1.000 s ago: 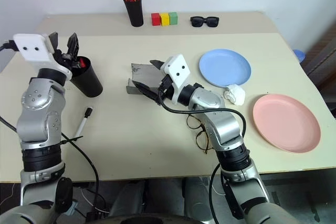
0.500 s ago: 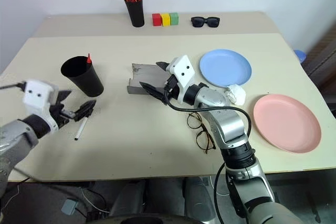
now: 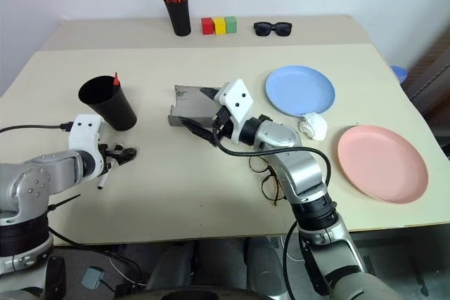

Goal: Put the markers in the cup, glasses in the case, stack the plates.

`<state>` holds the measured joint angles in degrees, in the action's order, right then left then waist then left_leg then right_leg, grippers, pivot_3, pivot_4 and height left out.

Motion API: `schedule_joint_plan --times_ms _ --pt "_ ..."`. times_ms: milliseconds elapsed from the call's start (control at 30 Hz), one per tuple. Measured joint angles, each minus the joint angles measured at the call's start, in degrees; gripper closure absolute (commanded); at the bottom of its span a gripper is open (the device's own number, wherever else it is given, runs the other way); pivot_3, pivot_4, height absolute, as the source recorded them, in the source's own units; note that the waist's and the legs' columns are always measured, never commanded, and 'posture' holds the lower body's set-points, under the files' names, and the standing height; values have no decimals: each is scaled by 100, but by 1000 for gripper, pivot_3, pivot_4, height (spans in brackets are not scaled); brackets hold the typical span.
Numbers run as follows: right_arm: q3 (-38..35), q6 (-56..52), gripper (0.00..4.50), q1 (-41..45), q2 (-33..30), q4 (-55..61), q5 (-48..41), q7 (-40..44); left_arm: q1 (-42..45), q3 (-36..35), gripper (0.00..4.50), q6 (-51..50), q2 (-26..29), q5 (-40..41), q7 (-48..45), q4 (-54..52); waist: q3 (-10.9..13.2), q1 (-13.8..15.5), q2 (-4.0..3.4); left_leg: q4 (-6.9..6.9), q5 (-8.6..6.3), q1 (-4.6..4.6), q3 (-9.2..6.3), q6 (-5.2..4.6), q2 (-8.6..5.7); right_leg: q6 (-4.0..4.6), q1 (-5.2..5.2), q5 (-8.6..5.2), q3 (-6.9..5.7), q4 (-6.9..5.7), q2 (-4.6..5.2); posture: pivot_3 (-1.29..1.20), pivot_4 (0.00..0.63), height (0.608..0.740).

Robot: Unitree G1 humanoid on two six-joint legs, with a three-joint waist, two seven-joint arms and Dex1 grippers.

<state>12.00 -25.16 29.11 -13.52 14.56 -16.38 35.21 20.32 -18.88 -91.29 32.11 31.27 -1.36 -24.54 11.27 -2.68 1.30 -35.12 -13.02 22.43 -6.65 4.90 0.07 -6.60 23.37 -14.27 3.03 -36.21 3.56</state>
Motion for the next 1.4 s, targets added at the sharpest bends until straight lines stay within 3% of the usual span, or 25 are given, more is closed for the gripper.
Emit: schedule_joint_plan --times_ms 200,333,400,467,533,667,733,800,967,1333,1400 --pt "-1 -53 316 -28 -53 55 -11 -19 0 127 4480 87 104 -217 -232 13 0 5 0 1 0 0 0 1 0 1 0 0 0 0 1 0 150 740" --pt "33 -208 316 -171 -676 225 -246 652 -271 251 4480 1038 383 -251 -771 -224 1 40 0 1 0 10 1 1 0 4 0 -2 -1 12 5 0 150 740" --pt "68 -215 316 -230 -967 263 -305 1000 -426 158 4480 1990 456 -249 -1278 -512 1 44 0 1 -1 11 5 2 -1 19 1 -10 0 18 8 0 150 740" --pt "72 -193 316 -224 -997 262 -307 1123 -405 13 4480 2927 398 -52 -1819 -974 1 44 0 0 0 8 6 2 -1 23 -1 -11 0 17 8 0 150 740" --pt "74 -156 316 -200 -965 231 -304 1139 -41 -270 4480 3251 91 325 -1957 -1168 2 45 -1 -3 0 8 6 2 -1 23 -1 -11 0 14 6 0 150 740" --pt "55 -25 316 -100 -724 117 -299 1002 796 -671 4480 3768 -319 506 -1509 -933 1 13 0 -5 0 4 6 1 0 1 -3 1 1 10 3 0 150 740" --pt "39 25 316 28 -497 18 -299 831 1191 -685 4480 4173 -305 55 -1030 -559 1 2 -1 -4 0 3 5 1 0 -1 -1 2 2 8 1 0 150 740" --pt "-33 81 316 176 -297 -44 -299 657 1300 -468 4480 4650 56 -687 -618 -71 1 -10 -3 2 0 0 6 1 0 -1 0 2 4 7 1 0 150 740" --pt "-171 202 316 337 -55 -183 -283 355 1108 -22 4480 5536 81 -1704 -319 817 1 75 -1 -2 0 13 4 1 -2 -2 -1 2 1 12 4 0 150 740" --pt "-188 374 316 369 125 -332 -231 53 870 252 4480 6333 -502 -1858 -447 1255 2 6 -2 0 0 6 2 1 -2 -2 1 2 1 4 2 0 150 740" --pt "-187 384 316 369 126 -350 -231 46 795 251 3593 6368 -511 -1906 -450 1317 2 14 -2 -2 0 7 2 1 -2 -2 1 2 1 4 2 0 150 740"
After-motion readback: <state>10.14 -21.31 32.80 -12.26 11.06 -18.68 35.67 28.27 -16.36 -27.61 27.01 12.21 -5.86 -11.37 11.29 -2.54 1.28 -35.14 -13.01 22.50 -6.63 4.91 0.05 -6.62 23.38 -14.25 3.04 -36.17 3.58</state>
